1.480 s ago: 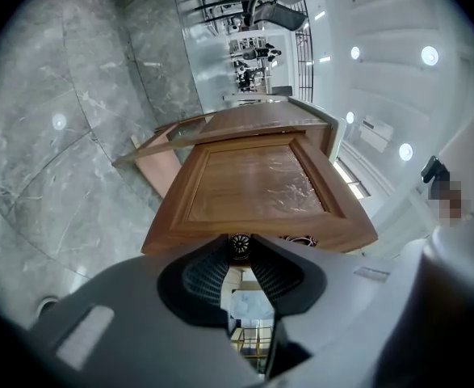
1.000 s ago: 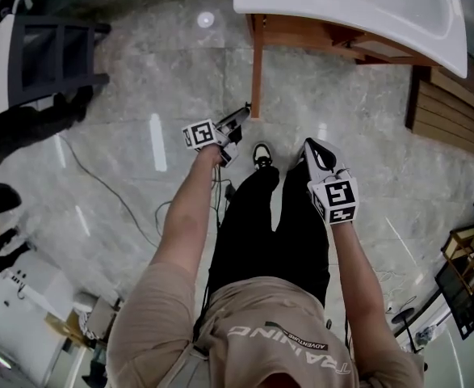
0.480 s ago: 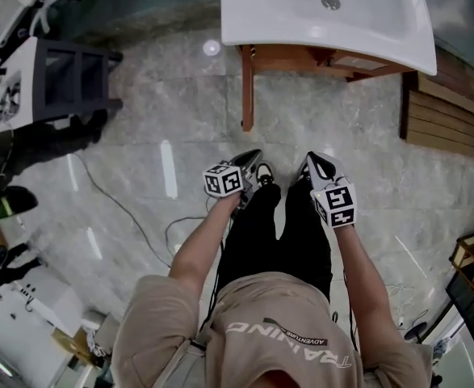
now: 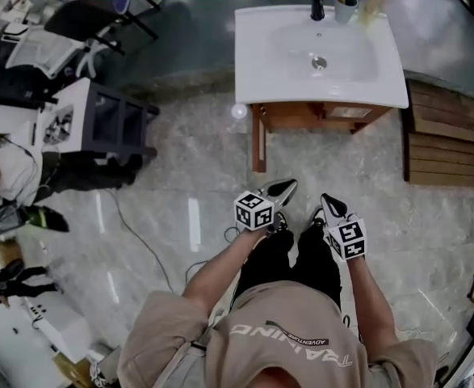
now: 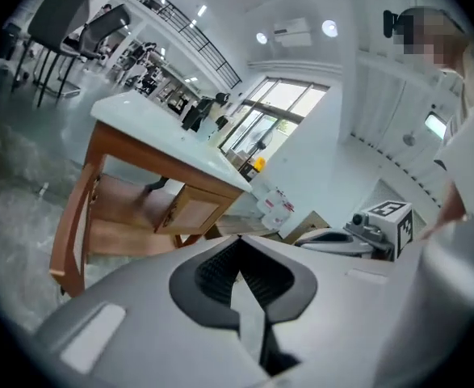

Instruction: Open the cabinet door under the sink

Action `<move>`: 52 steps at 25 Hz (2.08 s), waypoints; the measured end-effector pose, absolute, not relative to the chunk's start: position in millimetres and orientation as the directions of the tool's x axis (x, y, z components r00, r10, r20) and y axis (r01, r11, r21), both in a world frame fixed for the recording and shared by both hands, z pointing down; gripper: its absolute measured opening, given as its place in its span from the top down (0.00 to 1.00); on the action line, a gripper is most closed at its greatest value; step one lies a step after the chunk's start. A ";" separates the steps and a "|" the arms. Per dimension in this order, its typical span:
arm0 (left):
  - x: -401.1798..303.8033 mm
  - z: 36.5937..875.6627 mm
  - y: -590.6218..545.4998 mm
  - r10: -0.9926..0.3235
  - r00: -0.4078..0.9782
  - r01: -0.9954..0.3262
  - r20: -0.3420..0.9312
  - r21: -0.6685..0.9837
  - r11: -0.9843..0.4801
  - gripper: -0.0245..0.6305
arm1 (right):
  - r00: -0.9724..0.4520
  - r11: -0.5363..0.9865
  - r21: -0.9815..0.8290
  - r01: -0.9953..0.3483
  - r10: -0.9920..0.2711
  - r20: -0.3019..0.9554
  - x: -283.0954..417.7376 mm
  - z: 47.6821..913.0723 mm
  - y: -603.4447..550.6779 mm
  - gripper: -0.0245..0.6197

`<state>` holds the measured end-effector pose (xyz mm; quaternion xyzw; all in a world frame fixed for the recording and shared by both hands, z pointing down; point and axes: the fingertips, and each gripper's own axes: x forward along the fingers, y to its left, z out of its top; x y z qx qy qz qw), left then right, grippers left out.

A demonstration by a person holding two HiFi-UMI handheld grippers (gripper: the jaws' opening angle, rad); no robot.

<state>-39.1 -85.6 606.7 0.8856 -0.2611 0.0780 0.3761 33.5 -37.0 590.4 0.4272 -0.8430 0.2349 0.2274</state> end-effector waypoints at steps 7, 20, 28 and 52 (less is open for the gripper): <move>-18.7 534.8 -81.7 -0.438 0.832 -0.555 0.341 0.485 -0.676 0.94 | -0.527 0.524 -0.171 -0.834 -0.665 0.530 65.9 545.4 -30.0 0.96; -8.6 425.0 -98.1 -0.576 0.775 -0.631 0.261 0.252 -0.734 0.94 | -0.553 0.572 -0.077 -0.817 -0.738 0.388 105.6 456.6 -42.5 0.96; -14.9 352.9 -96.6 -0.678 0.723 -0.691 0.135 0.100 -0.716 0.94 | -0.608 0.614 -0.058 -0.787 -0.758 0.237 90.7 382.3 -54.2 0.96; -76.3 337.5 -80.9 -0.707 0.698 -0.716 0.115 0.104 -0.690 0.94 | -0.515 0.529 0.041 -0.848 -0.839 0.176 63.1 341.3 -49.9 0.96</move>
